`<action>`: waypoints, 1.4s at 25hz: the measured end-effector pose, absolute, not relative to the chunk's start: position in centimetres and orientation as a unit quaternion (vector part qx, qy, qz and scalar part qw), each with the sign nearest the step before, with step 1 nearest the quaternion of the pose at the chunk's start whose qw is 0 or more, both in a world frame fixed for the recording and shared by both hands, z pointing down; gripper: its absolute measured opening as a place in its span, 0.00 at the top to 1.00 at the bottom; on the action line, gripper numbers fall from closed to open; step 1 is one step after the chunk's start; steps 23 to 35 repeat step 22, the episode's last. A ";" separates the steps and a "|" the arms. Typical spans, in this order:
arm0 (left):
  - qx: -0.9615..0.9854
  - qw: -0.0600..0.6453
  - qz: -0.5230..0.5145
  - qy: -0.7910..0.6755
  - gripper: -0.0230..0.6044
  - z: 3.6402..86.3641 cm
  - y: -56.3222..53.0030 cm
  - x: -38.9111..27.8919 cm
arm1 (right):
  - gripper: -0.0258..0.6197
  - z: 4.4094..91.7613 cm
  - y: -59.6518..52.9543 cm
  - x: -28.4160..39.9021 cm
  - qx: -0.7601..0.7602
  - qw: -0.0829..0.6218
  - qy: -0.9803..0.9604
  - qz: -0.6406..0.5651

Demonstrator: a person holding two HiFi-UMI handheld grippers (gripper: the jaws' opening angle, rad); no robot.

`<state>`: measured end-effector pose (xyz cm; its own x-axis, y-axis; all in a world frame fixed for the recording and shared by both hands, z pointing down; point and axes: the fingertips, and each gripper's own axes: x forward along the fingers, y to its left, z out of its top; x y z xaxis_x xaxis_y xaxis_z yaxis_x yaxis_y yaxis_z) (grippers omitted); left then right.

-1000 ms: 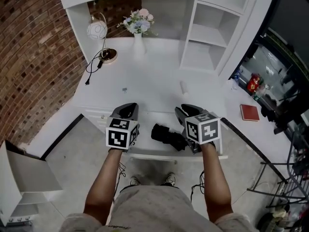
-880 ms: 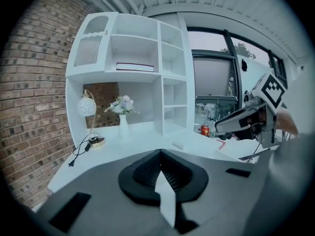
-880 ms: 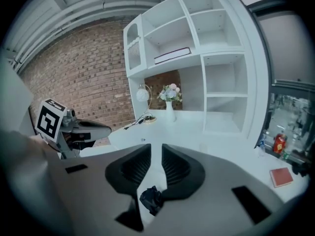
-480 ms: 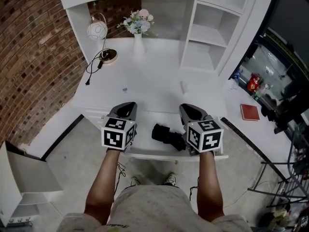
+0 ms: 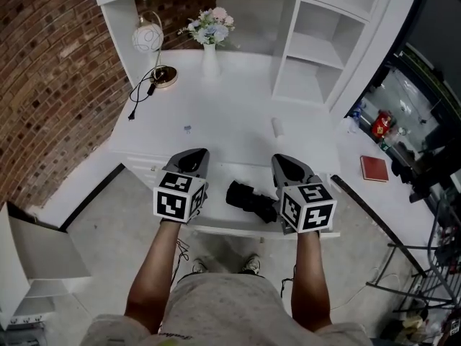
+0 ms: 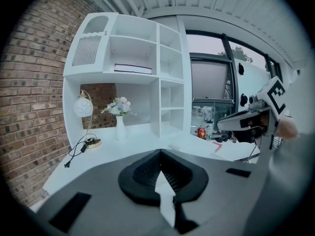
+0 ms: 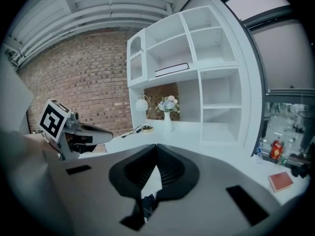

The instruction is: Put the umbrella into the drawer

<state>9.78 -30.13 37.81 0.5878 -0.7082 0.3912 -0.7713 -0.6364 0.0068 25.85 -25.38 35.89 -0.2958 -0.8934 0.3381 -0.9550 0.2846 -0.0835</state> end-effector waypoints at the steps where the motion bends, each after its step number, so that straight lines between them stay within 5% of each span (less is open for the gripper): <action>1: 0.887 0.087 0.179 -0.417 0.97 37.8 -30.2 9.8 | 0.96 35.8 -25.5 25.9 0.584 0.112 -0.793 0.134; 35: 0.881 0.097 0.178 -0.428 0.97 38.1 -30.3 8.9 | 0.96 36.3 -25.7 26.4 0.586 0.110 -0.791 0.138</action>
